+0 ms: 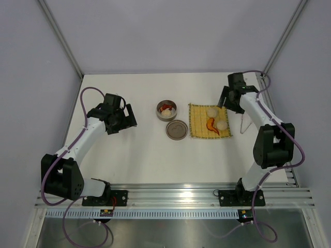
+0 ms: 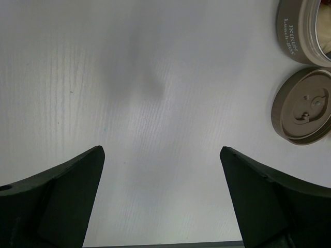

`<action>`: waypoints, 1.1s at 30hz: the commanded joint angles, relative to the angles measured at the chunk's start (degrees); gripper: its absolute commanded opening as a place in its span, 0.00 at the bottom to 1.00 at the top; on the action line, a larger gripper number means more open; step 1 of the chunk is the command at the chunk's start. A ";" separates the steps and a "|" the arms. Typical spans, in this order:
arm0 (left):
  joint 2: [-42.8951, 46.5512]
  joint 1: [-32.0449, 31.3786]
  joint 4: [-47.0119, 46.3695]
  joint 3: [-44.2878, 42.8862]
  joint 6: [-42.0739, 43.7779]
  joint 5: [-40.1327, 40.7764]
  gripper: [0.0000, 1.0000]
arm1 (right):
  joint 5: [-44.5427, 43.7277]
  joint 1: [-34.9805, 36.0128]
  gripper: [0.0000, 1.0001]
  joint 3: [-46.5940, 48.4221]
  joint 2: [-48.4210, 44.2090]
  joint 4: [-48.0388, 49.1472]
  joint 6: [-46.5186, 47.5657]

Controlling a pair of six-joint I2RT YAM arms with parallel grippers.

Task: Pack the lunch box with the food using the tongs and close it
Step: Place the clamp at the center of the board, then pick up the box lid from the center of the board.

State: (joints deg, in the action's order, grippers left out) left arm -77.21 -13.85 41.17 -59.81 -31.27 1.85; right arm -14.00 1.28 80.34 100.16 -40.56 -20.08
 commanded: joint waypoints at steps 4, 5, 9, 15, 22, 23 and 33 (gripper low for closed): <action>1.36 0.14 -1.88 -2.06 0.94 -1.41 0.99 | 2.84 21.02 0.77 0.88 -4.18 -3.21 -5.14; 1.36 0.14 -1.88 -1.98 0.94 -1.41 0.99 | 3.01 25.13 0.75 -0.17 -4.27 -2.78 -7.24; 1.10 -0.04 -2.14 -1.62 0.94 -1.50 0.99 | 5.47 33.06 0.63 -0.97 -2.08 -1.81 -10.33; 1.62 -0.22 -2.23 -0.84 0.59 -1.50 0.99 | 8.90 34.67 0.40 -0.80 3.02 -0.22 -10.95; 2.76 -0.22 -2.23 0.04 0.59 -1.50 0.99 | 9.26 34.49 0.34 1.84 7.76 -1.89 -10.51; 2.77 -0.22 -2.32 0.05 0.51 -1.50 0.99 | 9.08 34.49 0.34 2.02 8.38 -2.07 -10.68; 2.59 -0.22 -2.06 -0.04 0.68 -1.50 0.99 | 8.46 34.32 0.33 2.11 11.11 -1.10 -11.57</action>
State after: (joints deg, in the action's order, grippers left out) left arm -76.07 -13.87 40.71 -59.72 -31.29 1.26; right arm -5.21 36.07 80.44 110.65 -41.87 -30.68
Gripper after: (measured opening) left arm 0.988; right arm 0.336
